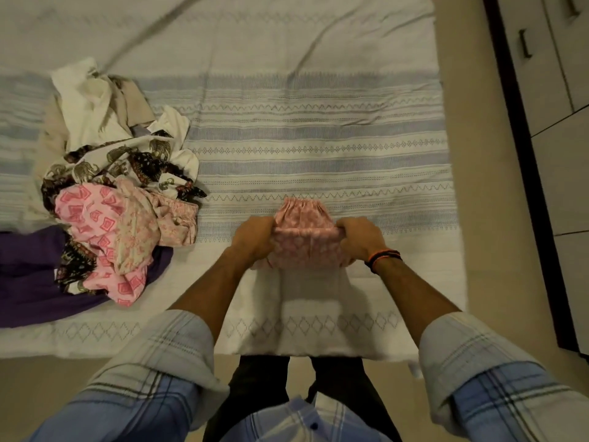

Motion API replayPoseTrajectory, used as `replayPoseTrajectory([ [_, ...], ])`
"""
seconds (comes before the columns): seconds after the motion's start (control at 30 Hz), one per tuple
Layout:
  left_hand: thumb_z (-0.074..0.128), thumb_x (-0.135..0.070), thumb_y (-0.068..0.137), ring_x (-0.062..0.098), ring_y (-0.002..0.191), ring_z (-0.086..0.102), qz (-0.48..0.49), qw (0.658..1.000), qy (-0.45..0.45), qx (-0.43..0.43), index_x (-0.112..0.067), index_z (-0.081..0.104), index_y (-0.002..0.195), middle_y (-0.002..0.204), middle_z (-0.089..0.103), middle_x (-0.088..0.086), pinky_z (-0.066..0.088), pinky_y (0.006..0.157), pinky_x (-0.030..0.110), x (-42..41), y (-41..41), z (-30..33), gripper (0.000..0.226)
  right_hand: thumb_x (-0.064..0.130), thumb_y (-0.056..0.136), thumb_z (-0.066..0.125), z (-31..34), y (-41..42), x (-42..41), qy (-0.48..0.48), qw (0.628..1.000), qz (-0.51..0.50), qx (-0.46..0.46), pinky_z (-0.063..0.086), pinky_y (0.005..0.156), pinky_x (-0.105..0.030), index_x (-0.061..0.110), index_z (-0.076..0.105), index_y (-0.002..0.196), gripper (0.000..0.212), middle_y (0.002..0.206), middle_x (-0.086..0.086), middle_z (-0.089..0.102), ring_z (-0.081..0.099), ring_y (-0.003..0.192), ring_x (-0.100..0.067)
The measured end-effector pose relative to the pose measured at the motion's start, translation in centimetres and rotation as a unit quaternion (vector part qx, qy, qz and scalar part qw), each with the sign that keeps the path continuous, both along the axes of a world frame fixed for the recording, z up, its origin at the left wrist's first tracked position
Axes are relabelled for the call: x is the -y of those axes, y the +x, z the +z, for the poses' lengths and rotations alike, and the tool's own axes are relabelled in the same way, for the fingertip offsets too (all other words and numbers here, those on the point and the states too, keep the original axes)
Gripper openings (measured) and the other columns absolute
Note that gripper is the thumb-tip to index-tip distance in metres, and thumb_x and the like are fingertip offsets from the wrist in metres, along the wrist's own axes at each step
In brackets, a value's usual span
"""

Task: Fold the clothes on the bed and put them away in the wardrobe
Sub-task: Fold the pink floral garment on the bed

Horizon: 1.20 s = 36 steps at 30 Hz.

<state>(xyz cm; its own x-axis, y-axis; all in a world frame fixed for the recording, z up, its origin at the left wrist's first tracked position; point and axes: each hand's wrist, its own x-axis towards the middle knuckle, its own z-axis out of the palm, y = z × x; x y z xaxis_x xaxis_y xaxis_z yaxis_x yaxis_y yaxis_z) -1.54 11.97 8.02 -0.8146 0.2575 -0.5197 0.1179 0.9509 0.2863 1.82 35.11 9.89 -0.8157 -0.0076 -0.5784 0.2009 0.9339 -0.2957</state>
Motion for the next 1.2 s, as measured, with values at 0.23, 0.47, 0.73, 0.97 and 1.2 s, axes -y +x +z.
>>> replayPoseTrajectory([
  [0.23,0.061,-0.012,0.085,0.031,0.099,0.062,0.017,0.999,0.033,-0.038,-0.009,0.065,0.107,0.105,0.067,0.012,0.052,0.083,0.04,-0.5,-6.9,-2.6,0.023,0.017,0.084,0.067,-2.1,-6.8,-0.6,0.008,0.999,-0.024,-0.025,0.047,0.081,-0.035,0.012,0.064,0.112,0.028,0.106,-0.008,0.066,0.061,0.101,-0.03],
  [0.47,0.062,-0.003,0.083,0.03,0.116,0.053,0.019,0.995,0.036,-0.087,-0.006,0.052,0.131,0.131,0.055,0.014,0.046,0.098,0.04,-1.7,-7.5,-6.0,0.049,0.007,0.088,0.058,-6.7,-8.0,0.6,0.051,0.993,0.039,-0.1,0.046,0.096,-0.042,0.007,0.046,0.136,0.05,0.132,-0.014,0.054,0.053,0.116,-0.031],
  [0.73,0.06,-0.024,0.088,0.036,0.14,0.029,-0.1,0.993,-0.061,0.037,-0.009,0.023,0.149,0.154,0.025,0.02,0.028,0.114,0.052,-2.4,-2.1,-11.7,0.073,0.027,0.09,0.056,-12.6,-3.4,1.4,0.026,0.99,0.127,0.048,0.045,0.098,-0.047,0.014,0.022,0.153,0.072,0.154,-0.014,0.031,0.04,0.134,-0.036],
  [0.97,0.075,-0.033,0.081,0.033,0.131,0.041,0.036,0.998,0.048,0.007,-0.011,0.043,0.137,0.147,0.036,0.016,0.039,0.109,0.047,-1.5,-2.9,-12.0,0.069,0.033,0.085,0.062,-13.6,-3.6,1.1,-0.08,0.986,-0.143,-0.033,0.049,0.096,-0.047,0.01,0.045,0.134,0.056,0.131,-0.013,0.054,0.053,0.117,-0.032],
  [1.2,0.081,-0.039,0.075,0.038,0.125,0.046,0.368,0.92,0.09,0.102,-0.003,0.032,0.143,0.142,0.034,0.022,0.042,0.102,0.045,-0.3,-2.7,-12.8,0.091,0.05,0.066,0.075,-14.2,-4.0,0.4,-0.138,0.911,-0.387,0.04,0.053,0.093,-0.04,0.005,0.051,0.123,0.077,0.12,-0.009,0.056,0.058,0.107,-0.026],
])
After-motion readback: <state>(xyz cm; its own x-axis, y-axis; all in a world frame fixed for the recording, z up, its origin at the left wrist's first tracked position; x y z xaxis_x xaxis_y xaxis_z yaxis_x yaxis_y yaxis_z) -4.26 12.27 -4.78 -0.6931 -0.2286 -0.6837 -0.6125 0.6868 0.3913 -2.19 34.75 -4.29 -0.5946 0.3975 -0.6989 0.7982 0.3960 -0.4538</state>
